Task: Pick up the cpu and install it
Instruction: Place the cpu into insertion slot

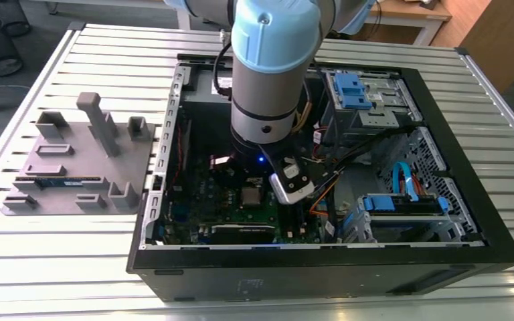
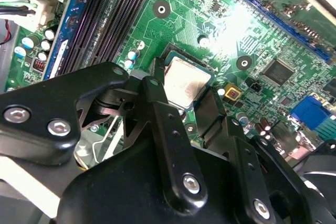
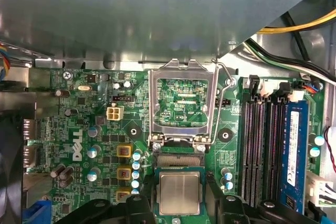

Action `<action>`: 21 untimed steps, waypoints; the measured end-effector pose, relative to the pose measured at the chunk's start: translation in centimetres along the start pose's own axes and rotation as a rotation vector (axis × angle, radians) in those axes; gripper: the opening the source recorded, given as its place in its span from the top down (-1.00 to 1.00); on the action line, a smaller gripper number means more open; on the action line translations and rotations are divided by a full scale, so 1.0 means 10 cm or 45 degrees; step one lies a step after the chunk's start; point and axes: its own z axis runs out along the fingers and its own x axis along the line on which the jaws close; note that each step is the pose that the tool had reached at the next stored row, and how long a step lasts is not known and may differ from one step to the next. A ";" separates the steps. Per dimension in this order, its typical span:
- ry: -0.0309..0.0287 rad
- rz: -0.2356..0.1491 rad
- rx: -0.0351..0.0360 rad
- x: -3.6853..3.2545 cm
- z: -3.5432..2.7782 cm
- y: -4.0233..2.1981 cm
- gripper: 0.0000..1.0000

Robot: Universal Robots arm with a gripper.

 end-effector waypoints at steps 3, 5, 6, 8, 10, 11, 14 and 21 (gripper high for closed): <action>0.0001 0.000 0.0000 0.000 0.023 0.001 0.06; 0.0000 0.000 -0.0004 0.000 0.041 0.002 0.06; 0.0001 0.000 -0.0004 0.000 0.052 0.002 0.06; 0.0001 0.000 -0.0004 0.000 0.070 0.002 0.06; 0.0003 0.000 -0.0001 0.000 0.074 0.002 0.06; 0.0003 0.000 -0.0001 0.001 0.074 0.003 0.06; 0.0000 0.000 -0.0014 0.000 0.078 0.011 0.06; 0.0003 0.000 -0.0009 0.001 0.095 0.014 0.06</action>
